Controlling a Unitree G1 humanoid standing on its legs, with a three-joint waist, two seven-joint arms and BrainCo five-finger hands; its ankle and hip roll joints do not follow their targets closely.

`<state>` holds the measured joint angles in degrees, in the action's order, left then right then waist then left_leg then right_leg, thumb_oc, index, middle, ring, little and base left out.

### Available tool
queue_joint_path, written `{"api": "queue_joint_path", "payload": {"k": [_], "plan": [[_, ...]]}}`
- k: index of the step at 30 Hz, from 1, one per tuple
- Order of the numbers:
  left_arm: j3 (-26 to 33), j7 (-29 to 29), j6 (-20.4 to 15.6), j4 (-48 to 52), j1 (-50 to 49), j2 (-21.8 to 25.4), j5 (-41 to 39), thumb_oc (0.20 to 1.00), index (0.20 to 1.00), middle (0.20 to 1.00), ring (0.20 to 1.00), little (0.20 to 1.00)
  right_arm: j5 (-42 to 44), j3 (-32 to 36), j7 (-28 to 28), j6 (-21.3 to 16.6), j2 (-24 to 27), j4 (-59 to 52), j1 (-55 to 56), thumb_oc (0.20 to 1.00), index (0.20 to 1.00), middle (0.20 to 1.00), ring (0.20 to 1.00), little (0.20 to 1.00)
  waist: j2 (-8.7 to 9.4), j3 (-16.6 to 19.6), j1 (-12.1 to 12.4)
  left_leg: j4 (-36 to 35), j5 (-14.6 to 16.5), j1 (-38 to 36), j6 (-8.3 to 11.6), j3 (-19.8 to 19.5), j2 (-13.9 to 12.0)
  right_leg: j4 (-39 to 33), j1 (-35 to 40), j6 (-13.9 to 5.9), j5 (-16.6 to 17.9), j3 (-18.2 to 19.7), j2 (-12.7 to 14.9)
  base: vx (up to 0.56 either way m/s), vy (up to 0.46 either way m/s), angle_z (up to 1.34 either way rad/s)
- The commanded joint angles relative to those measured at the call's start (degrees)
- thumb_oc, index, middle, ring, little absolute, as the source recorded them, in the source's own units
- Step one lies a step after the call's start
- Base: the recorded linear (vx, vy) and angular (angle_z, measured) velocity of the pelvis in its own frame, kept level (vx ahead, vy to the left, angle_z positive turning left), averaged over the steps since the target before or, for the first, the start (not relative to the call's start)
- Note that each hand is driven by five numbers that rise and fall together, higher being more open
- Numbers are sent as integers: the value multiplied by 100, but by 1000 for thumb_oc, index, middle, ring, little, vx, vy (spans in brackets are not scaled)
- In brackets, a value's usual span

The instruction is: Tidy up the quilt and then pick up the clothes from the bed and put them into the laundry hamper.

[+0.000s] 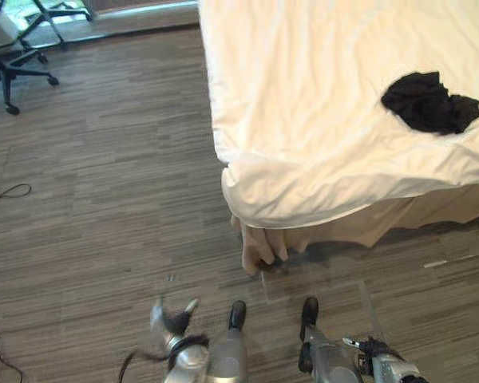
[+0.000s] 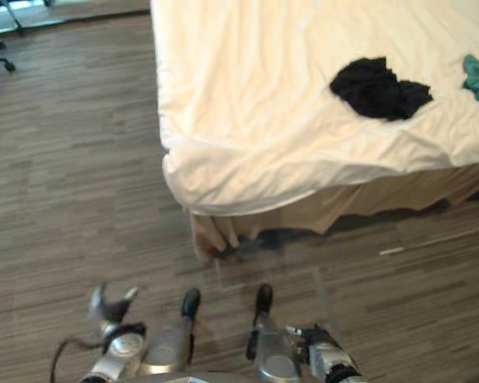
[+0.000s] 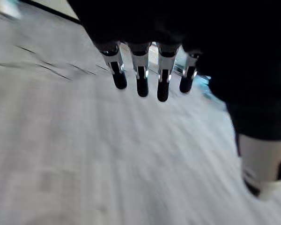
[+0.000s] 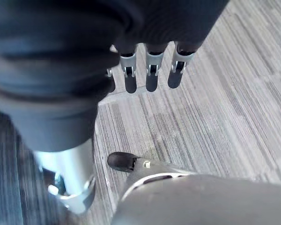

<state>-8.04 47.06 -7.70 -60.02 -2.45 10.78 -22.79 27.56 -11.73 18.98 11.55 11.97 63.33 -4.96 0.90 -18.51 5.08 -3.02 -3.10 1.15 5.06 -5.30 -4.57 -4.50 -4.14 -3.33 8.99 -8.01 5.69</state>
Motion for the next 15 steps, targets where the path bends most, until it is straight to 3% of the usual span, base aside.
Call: {"api": "queue_joint_path", "payload": {"k": [1,3,5,6,10,15], "plan": [[221,241,499,-302,-136,199,-513,1000,1000,1000,1000,1000,775,182,604,-162,99,-331,170,200,200,200,200,200,249,37,175,444,371,195,-210,58,235,552,468,-439,-720,155,151,161,-95,-8],[555,385,849,-357,-215,393,-413,1000,1000,1000,1000,1000,649,461,1220,-235,308,-979,323,200,200,200,200,200,388,107,152,493,423,127,-210,92,157,550,532,-462,-702,193,117,124,-135,-2],[920,494,1291,-272,-362,698,-338,1000,1000,1000,1000,1000,616,845,2047,-201,823,-2468,571,200,200,200,200,200,601,189,74,502,489,49,-203,180,28,528,566,-497,-672,232,57,59,-121,-13],[1013,505,1417,-220,-408,780,-326,1000,1000,1000,1000,1000,487,1032,2178,-226,1041,-2992,611,200,200,200,200,200,660,215,42,486,501,37,-202,206,1,511,561,-507,-660,234,42,17,-58,-30],[1173,202,1673,-350,-420,1116,-196,1000,1000,1000,1000,1000,141,1766,1884,-406,2111,-4824,143,200,200,200,200,200,863,282,37,404,505,98,-185,263,-89,382,486,-563,-593,232,-9,-25,-14,-11],[907,-189,1606,-683,47,1349,-97,1000,1000,1000,1000,1000,132,1253,1415,-358,3082,-5587,-1460,200,200,200,200,200,1149,70,273,515,477,498,-153,201,-183,327,261,-616,-516,164,-36,-95,-52,-7]]}}
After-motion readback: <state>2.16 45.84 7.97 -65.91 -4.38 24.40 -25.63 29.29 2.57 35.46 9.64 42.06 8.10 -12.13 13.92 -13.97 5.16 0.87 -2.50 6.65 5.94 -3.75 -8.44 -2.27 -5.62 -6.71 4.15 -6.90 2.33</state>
